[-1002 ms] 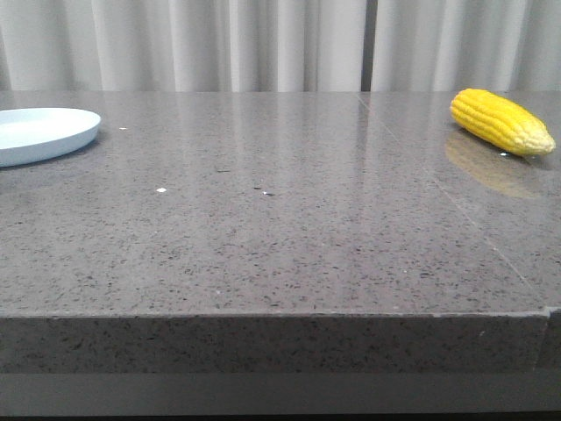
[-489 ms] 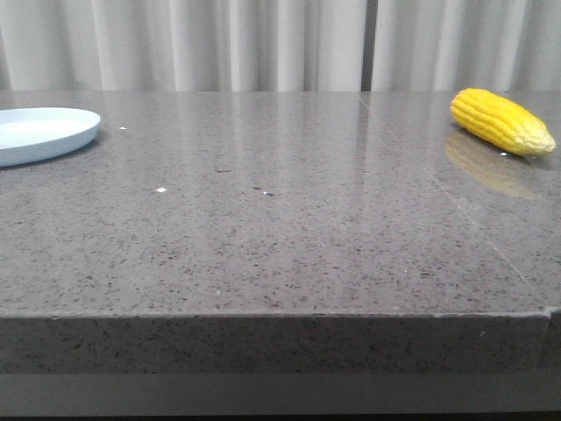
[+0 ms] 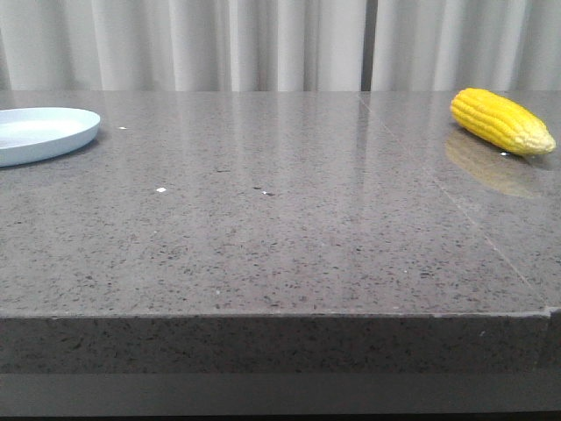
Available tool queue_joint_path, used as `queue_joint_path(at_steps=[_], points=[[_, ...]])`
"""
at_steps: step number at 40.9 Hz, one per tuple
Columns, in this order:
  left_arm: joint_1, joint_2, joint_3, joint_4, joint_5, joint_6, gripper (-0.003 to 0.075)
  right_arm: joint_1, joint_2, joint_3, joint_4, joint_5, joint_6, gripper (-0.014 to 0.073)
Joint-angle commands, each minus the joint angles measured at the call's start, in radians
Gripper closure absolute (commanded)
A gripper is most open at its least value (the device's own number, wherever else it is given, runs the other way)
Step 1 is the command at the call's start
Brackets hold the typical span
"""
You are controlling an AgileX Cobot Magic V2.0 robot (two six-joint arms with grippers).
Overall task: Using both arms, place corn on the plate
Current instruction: 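Grasp the rim of the white plate with the left gripper and lift it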
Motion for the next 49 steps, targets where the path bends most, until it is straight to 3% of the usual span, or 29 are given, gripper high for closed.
queue_joint_path(at_steps=[1, 15, 33, 39, 49], points=[[-0.003, -0.040, -0.032, -0.035, 0.000, 0.031, 0.0266, 0.002, 0.011, -0.030, -0.008, -0.079, -0.007, 0.0032], [-0.003, -0.033, -0.040, -0.035, 0.012, 0.036, 0.0731, 0.002, 0.011, -0.030, -0.008, -0.079, -0.007, 0.0032], [-0.044, -0.033, -0.248, -0.129, 0.234, 0.038, 0.0741, 0.002, 0.011, -0.030, -0.008, -0.079, -0.007, 0.0032], [-0.129, -0.033, -0.317, -0.164, 0.295, 0.038, 0.0741, 0.002, 0.011, -0.030, -0.008, -0.079, -0.007, 0.0032], [-0.315, -0.033, -0.331, -0.193, 0.288, 0.038, 0.0741, 0.002, 0.011, -0.030, -0.008, -0.079, -0.007, 0.0032]])
